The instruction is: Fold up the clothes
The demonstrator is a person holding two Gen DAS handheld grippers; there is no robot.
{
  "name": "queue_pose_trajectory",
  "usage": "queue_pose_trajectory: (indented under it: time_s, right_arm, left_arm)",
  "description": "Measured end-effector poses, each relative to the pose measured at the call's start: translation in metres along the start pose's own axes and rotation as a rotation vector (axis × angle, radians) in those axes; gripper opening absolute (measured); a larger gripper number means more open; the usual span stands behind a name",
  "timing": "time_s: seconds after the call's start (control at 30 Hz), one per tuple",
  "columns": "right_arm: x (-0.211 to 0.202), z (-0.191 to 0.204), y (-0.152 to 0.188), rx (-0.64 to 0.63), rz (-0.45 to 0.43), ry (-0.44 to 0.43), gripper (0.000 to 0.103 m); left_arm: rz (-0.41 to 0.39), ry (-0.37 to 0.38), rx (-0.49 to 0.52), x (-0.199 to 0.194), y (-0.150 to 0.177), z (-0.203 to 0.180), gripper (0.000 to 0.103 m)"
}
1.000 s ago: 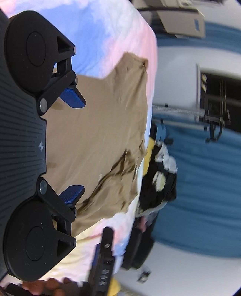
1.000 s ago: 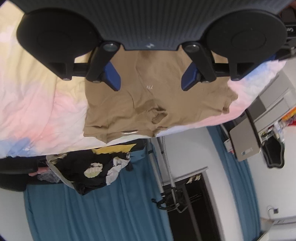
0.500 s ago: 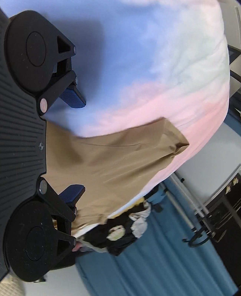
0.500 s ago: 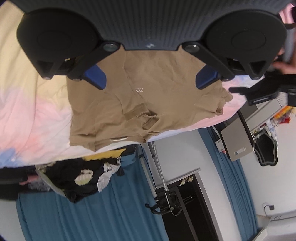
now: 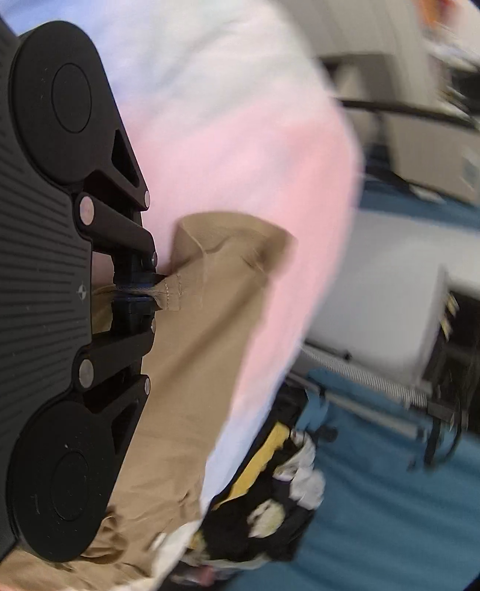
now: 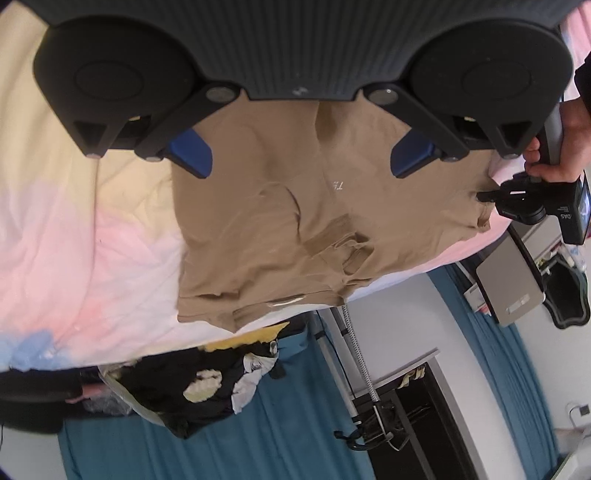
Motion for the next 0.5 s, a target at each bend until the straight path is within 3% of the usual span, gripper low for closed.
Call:
queue_pose_trajectory:
  time_s: [0.13, 0.23, 0.37, 0.5]
  right_arm:
    - [-0.005, -0.009, -0.006, 0.048, 0.018, -0.031, 0.103]
    - [-0.008, -0.017, -0.010, 0.082, 0.025, -0.041, 0.103]
    - [-0.011, -0.033, -0.014, 0.138, 0.031, -0.037, 0.103]
    - [-0.010, -0.049, -0.017, 0.201, 0.034, -0.028, 0.103]
  left_arm:
    - [0.016, 0.052, 0.194, 0.003, -0.012, -0.062, 0.005]
    - [0.056, 0.121, 0.339, 0.010, -0.001, -0.121, 0.005]
    - [0.132, 0.236, 0.505, 0.026, 0.044, -0.193, 0.005]
    - [0.229, 0.255, 0.572, 0.051, 0.102, -0.223, 0.009]
Point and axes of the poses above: each gripper's, at about its wrist camera, not at the fingertips, and x roughly the way its jaws point, z to its left, y to its underside, the point moved 10 cm from there along x, roughly the way its jaws point, and after that the axes turned 15 degrees about y, right-handed, at the moved point
